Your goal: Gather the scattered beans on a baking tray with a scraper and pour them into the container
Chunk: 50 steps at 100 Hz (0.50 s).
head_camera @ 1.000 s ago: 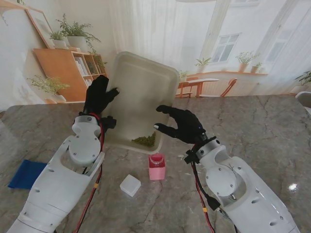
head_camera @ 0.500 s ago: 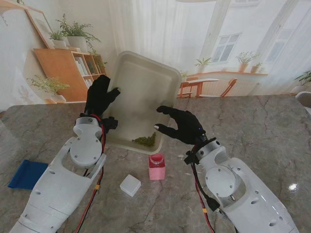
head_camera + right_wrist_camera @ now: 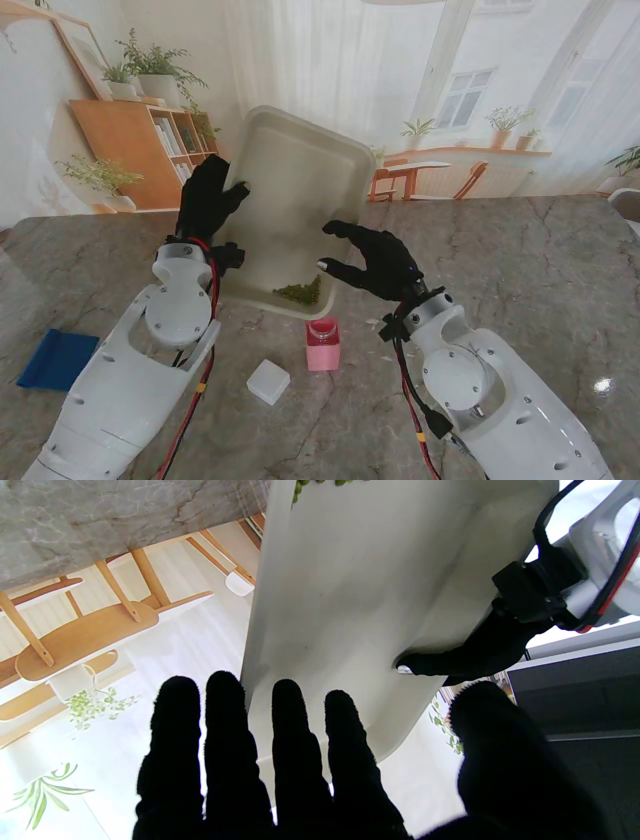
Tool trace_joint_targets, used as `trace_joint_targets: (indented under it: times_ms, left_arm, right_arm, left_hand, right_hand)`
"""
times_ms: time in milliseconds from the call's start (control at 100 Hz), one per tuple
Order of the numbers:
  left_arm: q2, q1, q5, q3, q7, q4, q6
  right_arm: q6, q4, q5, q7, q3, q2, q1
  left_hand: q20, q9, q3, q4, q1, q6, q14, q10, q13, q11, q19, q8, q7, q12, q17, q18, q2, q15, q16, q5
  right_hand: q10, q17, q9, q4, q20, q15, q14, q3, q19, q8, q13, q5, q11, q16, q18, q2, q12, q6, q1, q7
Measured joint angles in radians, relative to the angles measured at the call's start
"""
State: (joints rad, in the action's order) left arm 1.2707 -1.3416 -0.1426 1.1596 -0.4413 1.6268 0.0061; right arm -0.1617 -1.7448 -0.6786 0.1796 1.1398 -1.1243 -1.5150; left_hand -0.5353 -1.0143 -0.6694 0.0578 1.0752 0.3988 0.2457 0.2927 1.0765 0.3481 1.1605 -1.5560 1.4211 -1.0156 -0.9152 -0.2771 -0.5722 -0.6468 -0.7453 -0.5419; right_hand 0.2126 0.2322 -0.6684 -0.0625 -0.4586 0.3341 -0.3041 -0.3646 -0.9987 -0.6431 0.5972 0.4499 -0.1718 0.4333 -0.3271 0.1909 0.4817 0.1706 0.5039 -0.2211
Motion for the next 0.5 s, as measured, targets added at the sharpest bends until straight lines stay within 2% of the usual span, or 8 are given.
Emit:
trace_joint_targets:
  times_ms: [500]
  left_arm:
    - [0.001, -0.014, 0.016, 0.002, -0.005, 0.022, -0.001]
  right_arm:
    - [-0.021, -0.007, -0.019, 0.012, 0.008, 0.000, -0.017]
  left_hand:
    - [0.000, 0.002, 0.000, 0.000, 0.000, 0.000, 0.000, 0.000, -0.001, 0.000, -0.004, 0.000, 0.000, 0.000, 0.004, 0.000, 0.000, 0.006, 0.000, 0.000]
  right_hand:
    - [0.000, 0.000, 0.000, 0.000, -0.009, 0.000, -0.011, 0.000, 0.000, 0.000, 0.000, 0.000, 0.000, 0.000, 0.000, 0.000, 0.000, 0.000, 0.000, 0.000]
